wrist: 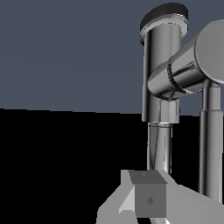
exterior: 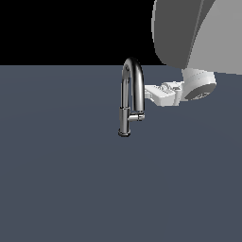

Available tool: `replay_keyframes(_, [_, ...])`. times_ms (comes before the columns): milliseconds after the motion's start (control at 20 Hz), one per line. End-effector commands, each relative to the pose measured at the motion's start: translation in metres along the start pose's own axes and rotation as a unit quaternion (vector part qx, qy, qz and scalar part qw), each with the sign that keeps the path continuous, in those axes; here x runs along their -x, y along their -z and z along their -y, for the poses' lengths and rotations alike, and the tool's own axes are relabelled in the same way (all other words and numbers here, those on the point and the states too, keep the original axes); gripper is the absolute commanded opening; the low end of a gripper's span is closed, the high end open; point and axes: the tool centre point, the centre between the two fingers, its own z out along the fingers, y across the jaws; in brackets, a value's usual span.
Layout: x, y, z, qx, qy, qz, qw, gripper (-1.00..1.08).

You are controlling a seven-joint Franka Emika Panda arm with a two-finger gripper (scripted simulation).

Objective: Turn on the faucet by rotating a designated handle.

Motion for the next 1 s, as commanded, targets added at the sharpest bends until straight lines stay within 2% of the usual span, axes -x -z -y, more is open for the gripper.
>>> replay_keyframes(0, [-0.007,0.0,0.001,-0.008,-0.007,0.008,0.9999,-1.0])
replay_keyframes(950, [-0.008,0.0,-0.014,-0.011,-0.01,0.011,0.9998,-1.0])
